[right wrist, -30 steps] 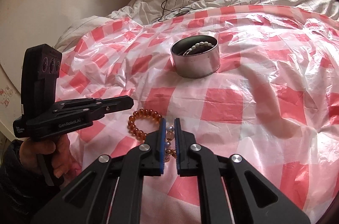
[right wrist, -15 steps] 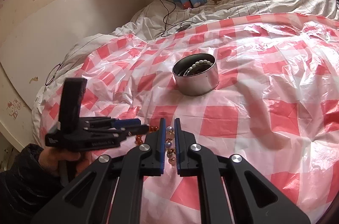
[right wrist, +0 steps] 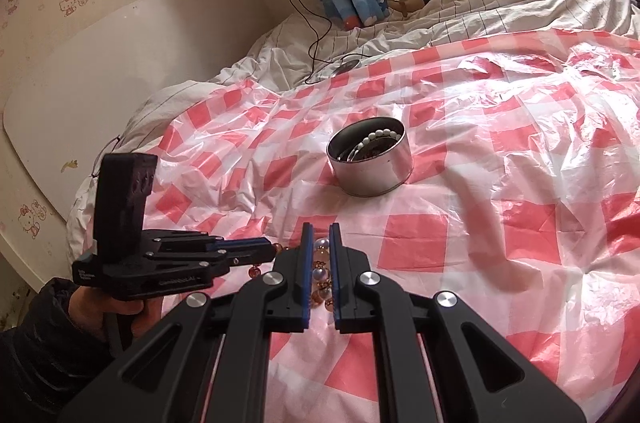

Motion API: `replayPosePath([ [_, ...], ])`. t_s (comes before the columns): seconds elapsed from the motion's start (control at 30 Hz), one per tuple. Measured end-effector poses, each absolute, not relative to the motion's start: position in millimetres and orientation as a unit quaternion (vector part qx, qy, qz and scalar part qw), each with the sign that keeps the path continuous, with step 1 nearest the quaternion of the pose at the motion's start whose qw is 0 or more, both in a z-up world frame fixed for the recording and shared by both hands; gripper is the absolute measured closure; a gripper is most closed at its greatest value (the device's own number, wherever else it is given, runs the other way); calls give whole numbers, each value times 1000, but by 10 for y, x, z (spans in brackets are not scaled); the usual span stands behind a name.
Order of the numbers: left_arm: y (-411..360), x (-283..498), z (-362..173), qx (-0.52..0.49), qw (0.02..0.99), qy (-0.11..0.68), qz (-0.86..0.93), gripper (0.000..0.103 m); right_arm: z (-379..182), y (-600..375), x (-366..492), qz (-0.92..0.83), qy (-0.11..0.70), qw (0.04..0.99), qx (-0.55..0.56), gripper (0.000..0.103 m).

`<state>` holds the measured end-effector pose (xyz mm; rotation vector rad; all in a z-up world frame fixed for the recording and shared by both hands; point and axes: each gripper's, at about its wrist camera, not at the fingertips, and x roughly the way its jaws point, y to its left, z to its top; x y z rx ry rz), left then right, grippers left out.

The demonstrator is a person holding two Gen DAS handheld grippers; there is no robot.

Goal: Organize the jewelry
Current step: 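Carry both bracelets over the silver tin and open both grippers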

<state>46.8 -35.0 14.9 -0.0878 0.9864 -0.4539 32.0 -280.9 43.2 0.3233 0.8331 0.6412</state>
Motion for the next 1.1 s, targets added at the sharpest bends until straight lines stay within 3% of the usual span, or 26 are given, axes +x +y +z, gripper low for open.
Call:
replayPosePath([
  [0.33,-604,1138,1017,-57,888,386,-243,93,743,-2871,723,303,363,866,162,95],
  [0.5,-626,1597,769,-96,888,383,-237,93,742,-2850,1015,303,364,866,160,95],
  [0.63,-591,1923,223,-50,886,433,-157,93,709,-2766,1287,308,368,862,162,95],
  [0.73,-477,1928,104,-33,889,437,-134,92,690,-2638,1481,314,368,860,164,95],
  [0.8,-379,1873,157,-31,894,429,-127,88,651,-2547,1617,324,370,852,178,94],
  [0.87,-293,1767,254,-26,902,414,-118,67,579,-2480,1726,334,376,839,206,95],
  [0.97,-201,1529,372,-6,916,389,-94,48,335,-2332,1926,310,417,830,202,93],
  [1.03,-167,1355,396,0,919,386,-82,40,172,-2270,1987,243,446,849,142,61],
  [1.1,-167,1163,395,2,922,382,-72,32,164,-2322,1888,212,442,863,118,61],
])
